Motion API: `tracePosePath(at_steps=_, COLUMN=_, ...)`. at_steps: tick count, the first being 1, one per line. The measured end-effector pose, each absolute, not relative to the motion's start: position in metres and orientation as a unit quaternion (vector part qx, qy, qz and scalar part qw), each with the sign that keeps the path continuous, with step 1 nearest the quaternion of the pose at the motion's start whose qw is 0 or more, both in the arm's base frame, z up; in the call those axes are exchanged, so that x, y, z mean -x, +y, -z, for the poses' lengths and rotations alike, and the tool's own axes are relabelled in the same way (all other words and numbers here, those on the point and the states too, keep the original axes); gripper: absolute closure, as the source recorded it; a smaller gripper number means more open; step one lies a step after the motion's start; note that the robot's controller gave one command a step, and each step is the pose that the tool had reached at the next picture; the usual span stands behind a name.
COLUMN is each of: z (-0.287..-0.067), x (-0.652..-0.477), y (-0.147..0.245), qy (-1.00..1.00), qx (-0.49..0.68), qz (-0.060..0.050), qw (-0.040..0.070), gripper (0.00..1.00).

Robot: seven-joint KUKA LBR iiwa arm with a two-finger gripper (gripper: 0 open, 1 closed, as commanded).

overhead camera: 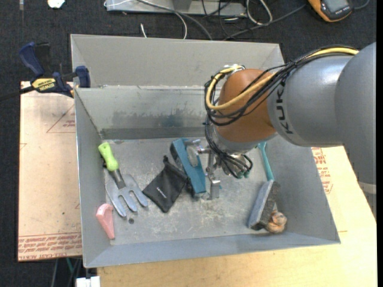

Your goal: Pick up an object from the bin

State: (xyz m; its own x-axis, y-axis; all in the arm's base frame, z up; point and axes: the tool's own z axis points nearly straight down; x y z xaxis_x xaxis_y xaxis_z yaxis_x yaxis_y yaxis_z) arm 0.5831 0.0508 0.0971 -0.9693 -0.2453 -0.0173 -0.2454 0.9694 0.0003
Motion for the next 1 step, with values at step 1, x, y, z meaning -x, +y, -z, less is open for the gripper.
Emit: tracePosePath(at_steps=1, z=-0.0912, x=-0.5895, y=0.0664, qy=0.982, qx=0.188, qz=0.002, qw=0.007, gripper=0.0)
